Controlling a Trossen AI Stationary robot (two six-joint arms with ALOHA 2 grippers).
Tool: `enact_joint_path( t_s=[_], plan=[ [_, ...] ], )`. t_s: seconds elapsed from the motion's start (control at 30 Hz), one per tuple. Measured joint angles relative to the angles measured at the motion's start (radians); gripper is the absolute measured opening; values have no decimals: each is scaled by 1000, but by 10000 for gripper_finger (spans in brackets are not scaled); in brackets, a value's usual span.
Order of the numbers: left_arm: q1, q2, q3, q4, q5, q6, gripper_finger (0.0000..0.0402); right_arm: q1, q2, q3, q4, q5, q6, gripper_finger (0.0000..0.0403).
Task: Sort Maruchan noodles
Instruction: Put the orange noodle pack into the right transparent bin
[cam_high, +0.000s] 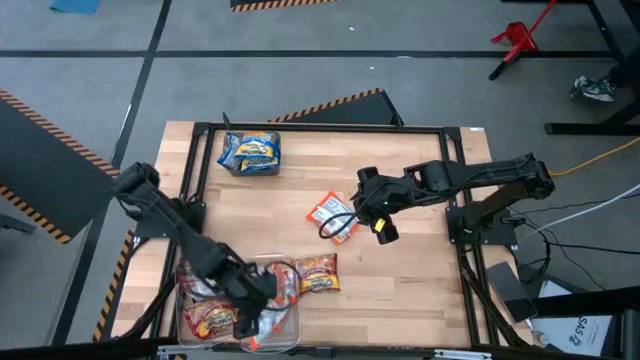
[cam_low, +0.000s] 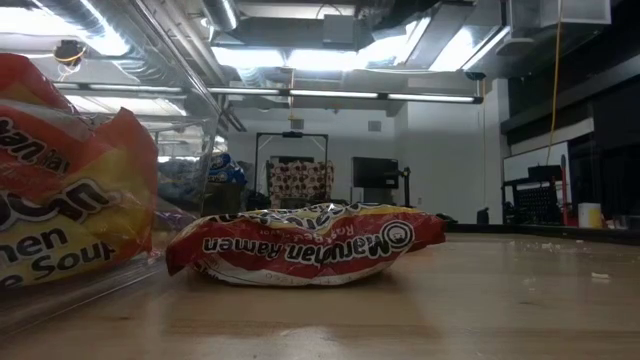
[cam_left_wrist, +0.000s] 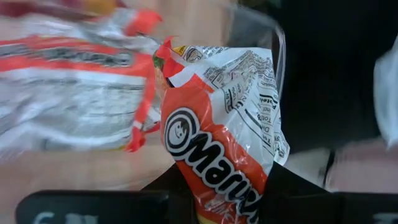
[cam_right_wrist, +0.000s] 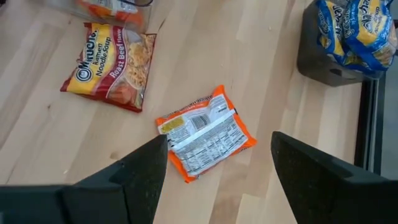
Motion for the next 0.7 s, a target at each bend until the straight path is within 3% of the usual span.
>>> enact_joint_path(
  t_s=[0.5,0.7],
  plan=[
    [152,65,0,31,298,613,80,0,0,0,-28,0,5,271],
    [149,66,0,32,302,891,80,0,0,0,-35,0,4,271]
  ],
)
